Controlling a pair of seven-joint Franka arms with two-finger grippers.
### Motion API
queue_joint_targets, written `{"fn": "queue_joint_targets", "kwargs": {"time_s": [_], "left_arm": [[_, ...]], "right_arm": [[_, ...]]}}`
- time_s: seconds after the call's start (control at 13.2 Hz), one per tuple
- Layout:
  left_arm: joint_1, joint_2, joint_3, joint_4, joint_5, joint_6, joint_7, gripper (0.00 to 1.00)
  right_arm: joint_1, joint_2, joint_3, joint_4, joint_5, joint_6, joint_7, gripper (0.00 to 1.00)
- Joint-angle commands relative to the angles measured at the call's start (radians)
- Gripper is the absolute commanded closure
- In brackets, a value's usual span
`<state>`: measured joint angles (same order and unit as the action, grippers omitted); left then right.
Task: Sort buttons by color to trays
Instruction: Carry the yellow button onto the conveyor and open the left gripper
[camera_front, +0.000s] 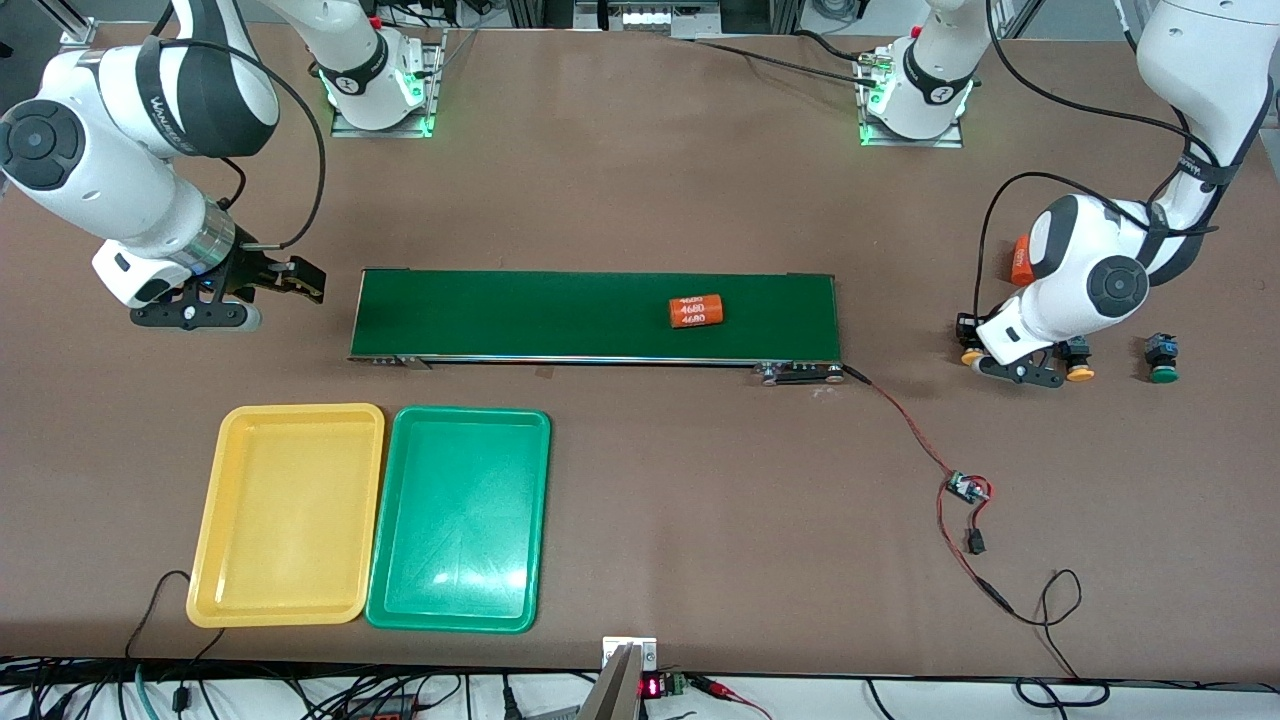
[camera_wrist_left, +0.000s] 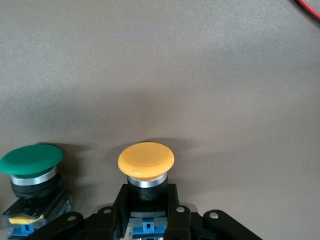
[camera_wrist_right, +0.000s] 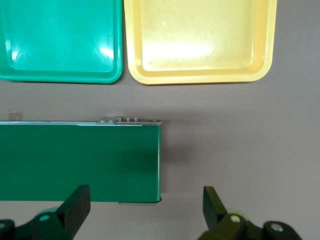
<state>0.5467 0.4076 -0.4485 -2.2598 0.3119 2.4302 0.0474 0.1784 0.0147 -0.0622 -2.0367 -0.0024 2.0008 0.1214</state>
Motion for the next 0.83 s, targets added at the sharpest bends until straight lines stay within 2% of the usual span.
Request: {"fn": "queue_joint_targets", "kwargs": {"time_s": [0.0,0.08,0.15,0.3,0.45,0.61,0.76], "left_arm": [[0.007,-0.036,-0.013,0.014,-0.001,-0.046,0.017,0.82],[0.003,-0.049,-0.022,0.040,-0.001,-0.093,0.015,0.82],[0.007,-0.053,-0.060,0.080,-0.001,-0.162,0.008,0.82],[0.006,-0.056,-0.111,0.181,-0.010,-0.351,-0.024,0.82],[0.006,-0.055,-0.209,0.253,-0.016,-0.488,-0.136,0.82],[0.006,-0.053,-0.307,0.260,-0.023,-0.516,-0.274,0.82],[0.004,-0.049,-0.373,0.261,-0.071,-0.519,-0.400,0.82]], "right_arm": [[-0.005,0.002,0.002,0.009,0.002,0.001,-0.005,0.00],[-0.005,0.002,0.002,0.009,0.002,0.001,-0.005,0.00],[-0.005,0.002,0.002,0.009,0.002,0.001,-0.005,0.00],[-0.005,0.002,0.002,0.009,0.004,0.003,-0.005,0.00],[-0.005,0.002,0.002,0.009,0.004,0.003,-0.005,0.00],[-0.007,0.004,0.002,0.010,0.004,0.003,-0.005,0.00],[-0.007,0.004,0.002,0.010,0.004,0.003,-0.005,0.00]]}}
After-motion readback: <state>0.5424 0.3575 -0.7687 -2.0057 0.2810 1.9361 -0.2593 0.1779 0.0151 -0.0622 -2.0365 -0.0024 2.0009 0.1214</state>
